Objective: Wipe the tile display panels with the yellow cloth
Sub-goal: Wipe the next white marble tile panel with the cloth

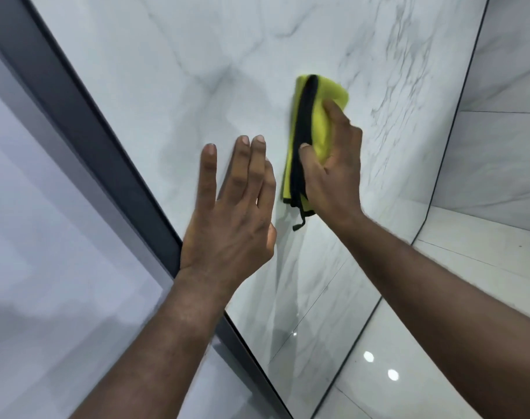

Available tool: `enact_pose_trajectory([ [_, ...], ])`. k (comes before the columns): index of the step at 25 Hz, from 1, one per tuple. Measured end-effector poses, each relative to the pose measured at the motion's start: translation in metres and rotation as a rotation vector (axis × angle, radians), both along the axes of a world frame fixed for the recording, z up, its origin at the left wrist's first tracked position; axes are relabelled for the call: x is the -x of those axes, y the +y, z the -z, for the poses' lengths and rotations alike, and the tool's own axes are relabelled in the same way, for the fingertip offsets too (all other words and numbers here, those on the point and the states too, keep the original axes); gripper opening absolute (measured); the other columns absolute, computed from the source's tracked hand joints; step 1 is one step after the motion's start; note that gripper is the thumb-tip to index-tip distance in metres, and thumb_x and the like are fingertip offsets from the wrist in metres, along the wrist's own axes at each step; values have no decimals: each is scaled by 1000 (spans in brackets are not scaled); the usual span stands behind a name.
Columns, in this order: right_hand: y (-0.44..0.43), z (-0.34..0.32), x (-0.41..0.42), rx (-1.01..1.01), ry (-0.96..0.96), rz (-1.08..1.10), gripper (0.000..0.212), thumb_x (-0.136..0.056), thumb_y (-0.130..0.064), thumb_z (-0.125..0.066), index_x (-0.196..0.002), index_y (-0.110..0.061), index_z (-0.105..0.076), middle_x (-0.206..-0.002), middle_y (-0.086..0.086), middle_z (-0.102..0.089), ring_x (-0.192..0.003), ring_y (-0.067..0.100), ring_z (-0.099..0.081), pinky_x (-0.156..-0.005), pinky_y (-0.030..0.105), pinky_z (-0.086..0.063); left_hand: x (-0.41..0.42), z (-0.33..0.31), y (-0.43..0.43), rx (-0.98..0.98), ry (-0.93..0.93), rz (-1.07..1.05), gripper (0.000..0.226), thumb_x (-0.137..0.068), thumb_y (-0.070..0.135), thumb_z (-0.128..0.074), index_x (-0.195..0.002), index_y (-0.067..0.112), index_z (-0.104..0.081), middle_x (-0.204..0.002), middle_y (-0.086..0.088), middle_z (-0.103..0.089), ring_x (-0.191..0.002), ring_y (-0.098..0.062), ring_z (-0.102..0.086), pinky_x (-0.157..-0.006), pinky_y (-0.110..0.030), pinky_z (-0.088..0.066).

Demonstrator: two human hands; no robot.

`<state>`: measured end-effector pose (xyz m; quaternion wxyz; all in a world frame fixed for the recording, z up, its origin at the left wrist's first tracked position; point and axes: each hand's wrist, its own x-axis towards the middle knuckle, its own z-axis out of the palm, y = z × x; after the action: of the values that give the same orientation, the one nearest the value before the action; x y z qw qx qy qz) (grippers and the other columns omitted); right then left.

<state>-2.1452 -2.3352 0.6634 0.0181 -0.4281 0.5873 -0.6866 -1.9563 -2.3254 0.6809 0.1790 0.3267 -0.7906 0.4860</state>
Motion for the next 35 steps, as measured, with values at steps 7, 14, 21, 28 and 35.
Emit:
enact_pose_trajectory([
  [7,-13,4,42,-37,-83,-27,66,-100,-28,-59,-159,-40,-33,-135,-6,-41,-131,20,-47,-111,39,-44,26,-1,-8,2,151,35,65,-98,30,-57,-155,1,-49,-178,-18,-22,-167,-34,-13,-133,-55,13],
  [14,-20,75,65,-79,-342,-42,63,-101,-23,-65,-154,-43,-38,-137,-6,-43,-132,8,-48,-108,19,-40,85,17,-25,5,90,23,58,-99,25,-53,-152,1,-54,-178,-16,-23,-166,-33,-17,-135,-57,3],
  [21,-27,192,85,-339,-607,-52,65,-104,-26,-63,-160,-34,-32,-147,-16,-37,-146,13,-40,-106,27,-38,113,58,-50,-15,-236,52,66,-104,28,-49,-163,-2,-41,-176,-19,-27,-162,-34,-30,-134,-53,-23],
  [28,-12,288,83,-610,-672,-38,60,-100,-20,-64,-153,-31,-37,-147,4,-56,-132,23,-57,-103,37,-48,109,64,-54,-27,-360,74,62,-104,24,-52,-159,-4,-47,-170,-21,-39,-160,-36,-35,-132,-51,-29],
  [35,-26,306,97,-752,-797,-46,61,-102,-16,-58,-157,-26,-33,-142,-1,-49,-119,18,-53,-97,33,-42,111,62,-51,-26,-353,74,63,-101,24,-58,-156,-5,-51,-167,-22,-43,-157,-37,-40,-128,-52,-36],
])
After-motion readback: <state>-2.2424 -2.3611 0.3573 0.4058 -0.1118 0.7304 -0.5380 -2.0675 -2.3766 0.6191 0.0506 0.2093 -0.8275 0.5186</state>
